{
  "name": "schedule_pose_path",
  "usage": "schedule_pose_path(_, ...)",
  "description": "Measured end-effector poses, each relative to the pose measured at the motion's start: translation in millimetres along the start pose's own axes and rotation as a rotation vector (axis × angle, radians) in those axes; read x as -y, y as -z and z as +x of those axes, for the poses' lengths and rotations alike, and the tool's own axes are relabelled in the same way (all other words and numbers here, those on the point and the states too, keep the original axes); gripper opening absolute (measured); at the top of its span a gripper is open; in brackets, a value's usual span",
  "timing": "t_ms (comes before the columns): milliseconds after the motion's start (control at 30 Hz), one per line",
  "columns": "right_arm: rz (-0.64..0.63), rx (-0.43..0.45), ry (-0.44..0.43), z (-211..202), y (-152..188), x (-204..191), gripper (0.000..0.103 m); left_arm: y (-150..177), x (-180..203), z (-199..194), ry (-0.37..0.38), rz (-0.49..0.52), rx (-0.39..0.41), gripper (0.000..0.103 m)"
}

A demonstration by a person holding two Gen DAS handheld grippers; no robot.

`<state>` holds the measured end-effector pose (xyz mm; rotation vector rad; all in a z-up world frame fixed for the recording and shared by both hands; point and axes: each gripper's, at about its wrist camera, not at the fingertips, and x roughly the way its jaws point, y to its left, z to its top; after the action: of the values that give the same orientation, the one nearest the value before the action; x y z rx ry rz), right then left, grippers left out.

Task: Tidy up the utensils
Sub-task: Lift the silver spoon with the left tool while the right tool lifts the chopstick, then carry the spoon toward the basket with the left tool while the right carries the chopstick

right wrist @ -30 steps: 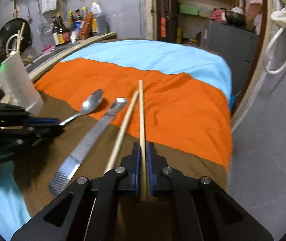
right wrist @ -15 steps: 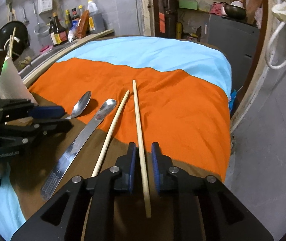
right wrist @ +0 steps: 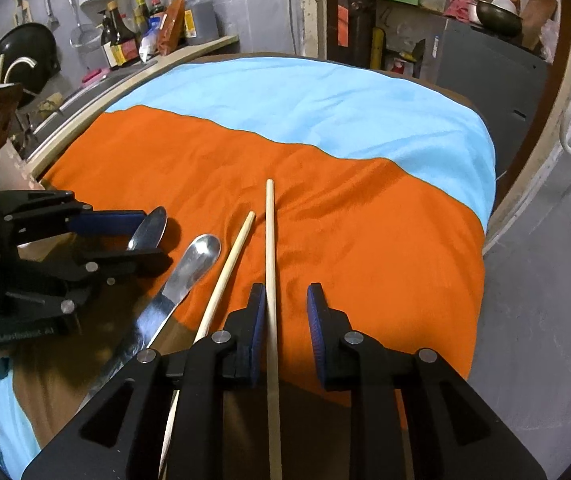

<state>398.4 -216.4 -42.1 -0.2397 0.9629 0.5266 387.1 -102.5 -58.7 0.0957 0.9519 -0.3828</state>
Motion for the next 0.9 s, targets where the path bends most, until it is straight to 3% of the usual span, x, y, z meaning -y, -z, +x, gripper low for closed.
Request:
schedule_pose_path(267, -0.032, -0.07, 0.019, 10.4, -18.3, -3.8, 0.023, 1.8, -4.8, -2.0, 0.029, -0.02, 0.019, 0.029)
schedule_pose_path(300, -0.037, -0.077, 0.022, 11.0, -19.2, -4.9, 0.021, 3.1, -5.0, -3.5, 0.036, -0.026, 0.025, 0.029)
schedule_pose_path(333, -0.038, -0.082, 0.019, 11.2, -20.3, -5.8, 0.009, 3.6, -4.1, -4.5, 0.041, -0.032, 0.03, 0.029)
schedule_pose_path(367, -0.036, -0.088, 0.025, 10.8, -21.1, -6.5, 0.005, 3.5, -2.9, -5.6, 0.044, -0.037, 0.035, 0.029)
schedule_pose_path(500, -0.004, -0.045, 0.02, 1.4, -16.6, -6.4, 0.003, 8.7, -1.5, -21.4, 0.066, -0.059, 0.097, 0.029)
schedule_pose_path(667, 0.097, 0.164, -0.023, -36.2, 1.2, -0.9, 0.003, 18.1, 3.5, -50.9, 0.055, -0.055, 0.219, 0.029)
schedule_pose_path(900, 0.166, 0.554, -0.106, -93.9, 26.2, -18.8, 0.003, 33.5, 14.2, -96.1, 0.015, -0.045, 0.447, 0.029)
